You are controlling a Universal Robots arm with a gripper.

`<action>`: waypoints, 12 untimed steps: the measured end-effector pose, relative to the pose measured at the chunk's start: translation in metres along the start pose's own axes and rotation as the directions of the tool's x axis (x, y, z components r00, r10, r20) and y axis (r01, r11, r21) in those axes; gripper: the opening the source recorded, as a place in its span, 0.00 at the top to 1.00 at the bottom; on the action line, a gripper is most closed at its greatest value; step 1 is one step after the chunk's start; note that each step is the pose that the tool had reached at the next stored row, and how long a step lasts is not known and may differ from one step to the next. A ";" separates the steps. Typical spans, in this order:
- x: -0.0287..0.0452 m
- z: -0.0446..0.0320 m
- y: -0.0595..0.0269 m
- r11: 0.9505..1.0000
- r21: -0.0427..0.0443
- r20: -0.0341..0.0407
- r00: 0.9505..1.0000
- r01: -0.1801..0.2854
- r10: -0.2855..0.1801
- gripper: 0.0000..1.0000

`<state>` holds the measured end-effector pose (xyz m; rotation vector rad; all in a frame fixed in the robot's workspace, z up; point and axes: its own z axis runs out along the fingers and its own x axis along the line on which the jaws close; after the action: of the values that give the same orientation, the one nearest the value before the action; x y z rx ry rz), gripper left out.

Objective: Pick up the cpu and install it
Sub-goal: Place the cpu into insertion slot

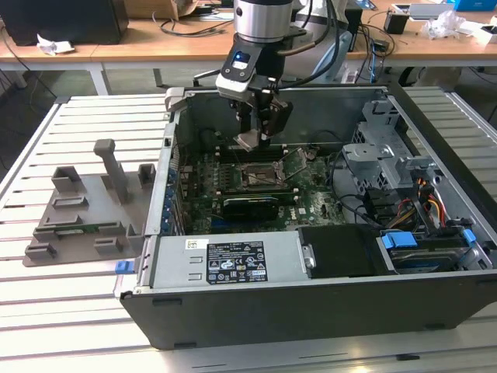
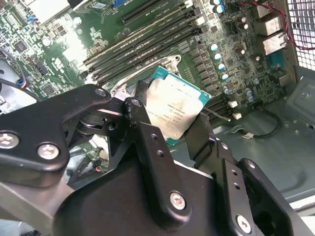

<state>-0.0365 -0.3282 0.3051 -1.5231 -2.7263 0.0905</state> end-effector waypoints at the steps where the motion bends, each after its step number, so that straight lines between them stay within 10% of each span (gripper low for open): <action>1: 0.0000 0.0000 0.0000 1.000 0.000 -0.001 1.000 -0.017 0.017 0.45; 12: 0.0000 0.0000 0.0000 0.991 0.002 -0.008 0.991 -0.134 0.134 0.45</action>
<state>-0.0365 -0.3282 0.3051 -1.7017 -2.6142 0.0887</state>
